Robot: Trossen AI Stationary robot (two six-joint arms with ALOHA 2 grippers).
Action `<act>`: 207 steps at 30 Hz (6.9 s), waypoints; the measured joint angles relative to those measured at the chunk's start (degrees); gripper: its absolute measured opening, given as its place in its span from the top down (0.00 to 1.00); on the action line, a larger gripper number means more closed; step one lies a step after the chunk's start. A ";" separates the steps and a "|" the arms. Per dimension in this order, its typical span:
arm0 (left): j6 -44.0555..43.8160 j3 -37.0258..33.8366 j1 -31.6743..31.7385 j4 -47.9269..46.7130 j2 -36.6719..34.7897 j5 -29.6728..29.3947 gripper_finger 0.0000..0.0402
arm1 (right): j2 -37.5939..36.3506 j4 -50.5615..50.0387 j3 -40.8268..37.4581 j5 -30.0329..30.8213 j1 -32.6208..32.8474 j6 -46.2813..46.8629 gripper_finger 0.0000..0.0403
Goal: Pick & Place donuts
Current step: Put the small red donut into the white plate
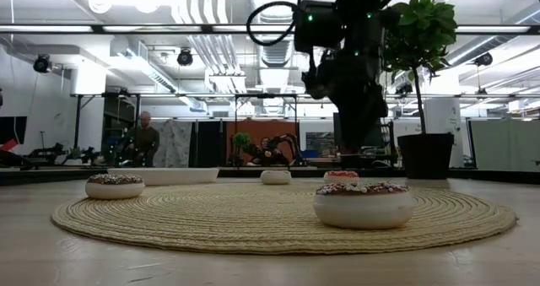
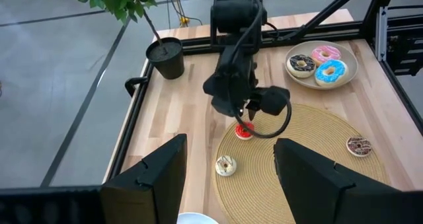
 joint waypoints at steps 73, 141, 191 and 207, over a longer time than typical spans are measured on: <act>-0.16 0.00 0.00 0.00 0.00 -0.02 0.50 | 3.80 12.71 -4.25 -4.05 -1.99 2.24 0.90; 0.30 -0.02 0.02 0.04 -0.02 -0.48 0.50 | 8.94 5.51 2.00 -0.32 0.67 3.00 0.48; -0.62 -0.02 0.00 0.02 -0.02 -0.46 0.50 | 8.21 3.70 2.95 -1.66 0.63 4.83 0.58; -0.62 0.00 0.00 0.02 -0.02 -0.46 0.50 | 8.18 -0.38 8.76 -1.45 -0.37 6.28 0.58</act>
